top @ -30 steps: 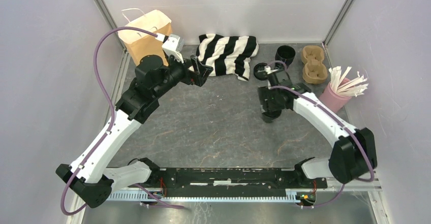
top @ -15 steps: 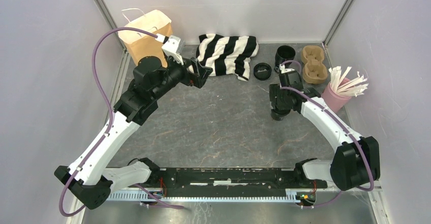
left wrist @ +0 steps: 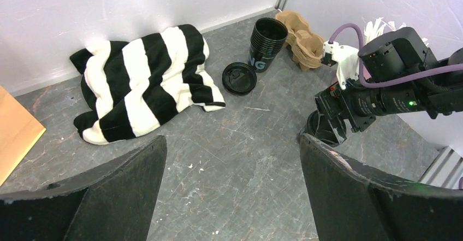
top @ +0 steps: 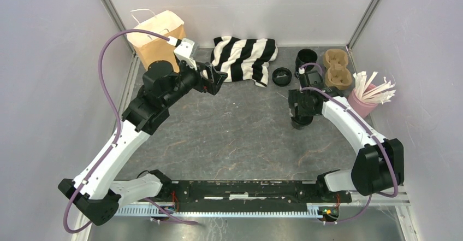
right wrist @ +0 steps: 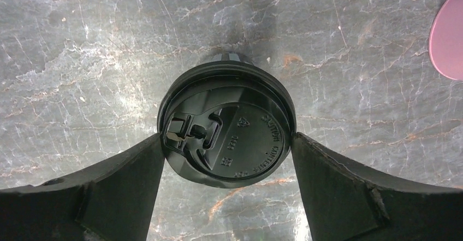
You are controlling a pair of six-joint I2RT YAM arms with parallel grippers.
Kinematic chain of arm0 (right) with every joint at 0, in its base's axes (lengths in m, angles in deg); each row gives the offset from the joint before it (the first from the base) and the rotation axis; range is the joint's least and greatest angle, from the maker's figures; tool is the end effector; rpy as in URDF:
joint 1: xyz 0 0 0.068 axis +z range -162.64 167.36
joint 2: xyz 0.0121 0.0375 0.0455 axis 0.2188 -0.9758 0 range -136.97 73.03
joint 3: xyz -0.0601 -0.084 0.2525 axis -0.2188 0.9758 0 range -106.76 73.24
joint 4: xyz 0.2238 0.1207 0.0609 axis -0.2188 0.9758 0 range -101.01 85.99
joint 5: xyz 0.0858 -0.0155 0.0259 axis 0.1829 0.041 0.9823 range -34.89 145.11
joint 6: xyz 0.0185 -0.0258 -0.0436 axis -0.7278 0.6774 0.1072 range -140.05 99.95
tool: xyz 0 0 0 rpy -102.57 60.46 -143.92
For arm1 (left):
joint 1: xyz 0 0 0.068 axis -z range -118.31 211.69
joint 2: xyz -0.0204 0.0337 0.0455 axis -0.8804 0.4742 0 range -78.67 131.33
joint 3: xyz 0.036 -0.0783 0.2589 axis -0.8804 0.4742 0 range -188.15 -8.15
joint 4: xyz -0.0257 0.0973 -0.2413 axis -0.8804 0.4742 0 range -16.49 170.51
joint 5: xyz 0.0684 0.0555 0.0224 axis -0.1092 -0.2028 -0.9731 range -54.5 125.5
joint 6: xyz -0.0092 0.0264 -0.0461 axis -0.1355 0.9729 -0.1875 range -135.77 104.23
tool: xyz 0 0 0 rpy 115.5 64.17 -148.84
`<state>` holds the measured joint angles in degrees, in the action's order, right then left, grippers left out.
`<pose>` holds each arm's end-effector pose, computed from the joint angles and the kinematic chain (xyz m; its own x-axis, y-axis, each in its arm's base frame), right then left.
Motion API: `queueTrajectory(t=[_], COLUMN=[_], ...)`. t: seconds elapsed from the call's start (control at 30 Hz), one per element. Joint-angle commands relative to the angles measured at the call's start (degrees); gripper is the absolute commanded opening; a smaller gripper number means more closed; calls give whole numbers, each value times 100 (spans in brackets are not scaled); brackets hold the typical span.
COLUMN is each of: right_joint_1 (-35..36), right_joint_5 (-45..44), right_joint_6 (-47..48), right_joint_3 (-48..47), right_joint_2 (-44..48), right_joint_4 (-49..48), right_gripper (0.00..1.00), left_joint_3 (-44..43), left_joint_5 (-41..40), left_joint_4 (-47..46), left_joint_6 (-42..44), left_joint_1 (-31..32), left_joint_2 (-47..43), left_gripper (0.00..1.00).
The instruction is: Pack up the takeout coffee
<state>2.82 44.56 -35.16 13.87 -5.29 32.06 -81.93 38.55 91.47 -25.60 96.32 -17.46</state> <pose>0.2610 0.0654 0.2529 -0.8685 0.0257 -0.4950 0.0487 0.9982 -0.0337 0.1864 -0.1311 0.4465 -0.1805 -0.0824 -0.9801 0.5890 0.7890 -0.1748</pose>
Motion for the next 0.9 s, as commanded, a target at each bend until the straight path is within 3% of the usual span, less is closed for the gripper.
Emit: queueTrajectory(t=[0.0,0.27,0.87], right_joint_1=[-54,-66,-156], right_joint_5=[26,199,17], right_joint_6=[65,61,366], right_joint_3=[-222,-725,-1593], right_joint_2=[-163,-283,-434], right_joint_4=[845,963,1251], right_gripper=[93,97,97], left_joint_3=[-208,-255,-313], left_joint_5=[-56,-17,-23], left_joint_4=[-20,-52,-44], left_joint_6=[301,273,271], left_joint_1=[19,22,17], left_joint_2=[27,147,233], left_gripper=[97,97,97])
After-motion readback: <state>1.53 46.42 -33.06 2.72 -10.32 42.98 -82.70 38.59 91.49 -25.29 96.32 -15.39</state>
